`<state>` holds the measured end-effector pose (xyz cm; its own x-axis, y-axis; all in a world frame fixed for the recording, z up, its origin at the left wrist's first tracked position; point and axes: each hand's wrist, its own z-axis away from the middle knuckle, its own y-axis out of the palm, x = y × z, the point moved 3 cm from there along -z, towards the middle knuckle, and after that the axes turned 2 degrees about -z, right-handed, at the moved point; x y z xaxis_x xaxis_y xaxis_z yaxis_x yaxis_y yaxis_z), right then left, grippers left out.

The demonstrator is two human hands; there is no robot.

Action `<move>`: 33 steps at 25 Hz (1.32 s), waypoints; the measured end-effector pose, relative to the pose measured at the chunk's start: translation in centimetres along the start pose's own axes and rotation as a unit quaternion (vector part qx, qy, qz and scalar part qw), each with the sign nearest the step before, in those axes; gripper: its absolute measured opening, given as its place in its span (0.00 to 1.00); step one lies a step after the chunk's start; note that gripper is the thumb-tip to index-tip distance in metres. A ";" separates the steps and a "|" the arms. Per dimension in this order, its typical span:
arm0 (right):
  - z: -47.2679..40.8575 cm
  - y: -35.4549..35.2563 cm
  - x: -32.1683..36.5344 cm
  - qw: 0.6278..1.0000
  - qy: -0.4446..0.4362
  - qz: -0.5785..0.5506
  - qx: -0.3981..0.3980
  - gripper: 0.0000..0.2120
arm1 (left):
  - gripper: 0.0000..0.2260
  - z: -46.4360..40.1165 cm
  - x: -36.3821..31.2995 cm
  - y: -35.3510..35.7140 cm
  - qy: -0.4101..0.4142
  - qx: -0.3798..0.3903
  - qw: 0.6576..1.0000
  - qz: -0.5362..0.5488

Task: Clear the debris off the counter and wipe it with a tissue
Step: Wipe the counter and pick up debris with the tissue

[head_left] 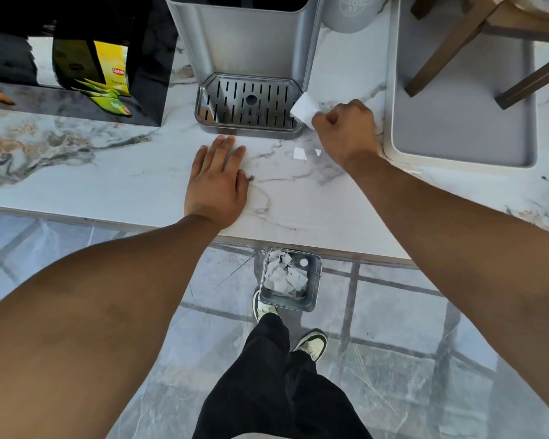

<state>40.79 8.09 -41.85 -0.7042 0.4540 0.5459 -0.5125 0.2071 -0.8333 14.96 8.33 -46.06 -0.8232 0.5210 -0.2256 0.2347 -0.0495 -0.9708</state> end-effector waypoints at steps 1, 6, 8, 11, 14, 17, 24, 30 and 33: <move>0.2 0.4 0.2 1.000 -0.018 0.008 0.010 0.15 | 0.22 0.0 0.0 0.0 0.000 -0.002 1.000 0.001; 4.4 1.8 0.2 0.995 -0.086 -0.054 0.023 0.08 | 0.22 0.0 0.2 0.3 0.000 -0.009 1.000 -0.001; 7.8 2.3 0.3 0.987 -0.142 -0.064 0.052 0.08 | 0.22 0.0 0.1 0.3 0.002 -0.009 1.000 -0.003; 13.6 2.5 -0.1 0.971 -0.206 -0.077 0.097 0.06 | 0.22 0.0 0.2 0.3 0.002 -0.006 1.000 -0.004; 19.8 2.2 -1.9 0.958 -0.218 -0.086 0.165 0.06 | 0.22 0.0 0.2 0.2 -0.001 -0.003 1.000 -0.007; 23.8 0.3 -3.7 0.963 -0.165 -0.109 0.186 0.06 | 0.22 0.1 0.2 0.3 0.000 0.001 1.000 -0.004; 8.5 -3.8 -0.6 0.986 -0.138 -0.072 -0.064 0.08 | 0.22 -0.1 0.4 0.5 -0.001 -0.003 1.000 -0.009; -1.0 -1.9 -1.2 0.996 -0.067 0.037 -0.037 0.11 | 0.22 0.0 0.3 0.4 -0.003 0.004 1.000 -0.008; 0.6 -0.7 -2.8 0.997 -0.064 0.044 -0.021 0.12 | 0.22 -0.1 0.1 0.2 -0.002 0.007 1.000 -0.003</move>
<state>42.88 6.13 -42.75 -0.8038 0.3577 0.4754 -0.4274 0.2087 -0.8796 14.94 8.43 -46.25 -0.8269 0.5177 -0.2195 0.2221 -0.0579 -0.9733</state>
